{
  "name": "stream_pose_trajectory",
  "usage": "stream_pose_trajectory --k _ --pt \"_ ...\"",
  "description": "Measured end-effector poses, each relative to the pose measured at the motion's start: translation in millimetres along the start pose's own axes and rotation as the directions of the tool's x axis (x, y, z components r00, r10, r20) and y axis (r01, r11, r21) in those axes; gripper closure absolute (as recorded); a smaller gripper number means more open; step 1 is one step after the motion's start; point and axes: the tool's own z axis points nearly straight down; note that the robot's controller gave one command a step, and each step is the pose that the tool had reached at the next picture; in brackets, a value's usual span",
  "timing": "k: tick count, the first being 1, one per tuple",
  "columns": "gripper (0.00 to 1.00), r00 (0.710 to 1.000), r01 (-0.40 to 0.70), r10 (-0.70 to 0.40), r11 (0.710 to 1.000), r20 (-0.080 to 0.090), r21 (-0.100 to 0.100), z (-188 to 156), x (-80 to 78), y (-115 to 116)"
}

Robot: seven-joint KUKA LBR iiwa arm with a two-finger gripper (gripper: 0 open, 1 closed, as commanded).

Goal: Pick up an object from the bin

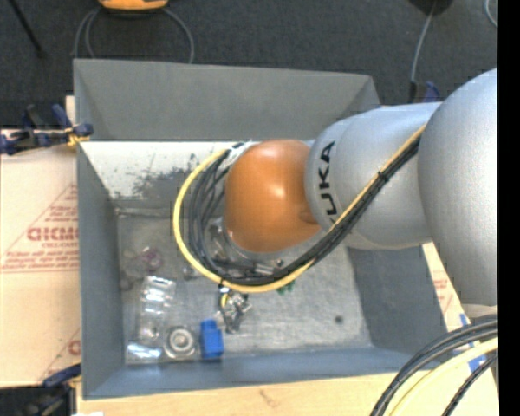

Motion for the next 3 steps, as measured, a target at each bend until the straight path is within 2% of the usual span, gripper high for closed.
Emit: stream_pose_trajectory --k 1,2,3 --pt "0.00 0.990 0.137 -0.137 0.990 0.030 0.011 39.7 40.9 15.3" --pt "1.00 0.991 0.132 -0.133 0.991 0.025 0.011 39.7 41.7 14.3" --pt "1.00 0.926 0.376 -0.376 0.926 0.009 0.006 -79.5 33.1 15.1"
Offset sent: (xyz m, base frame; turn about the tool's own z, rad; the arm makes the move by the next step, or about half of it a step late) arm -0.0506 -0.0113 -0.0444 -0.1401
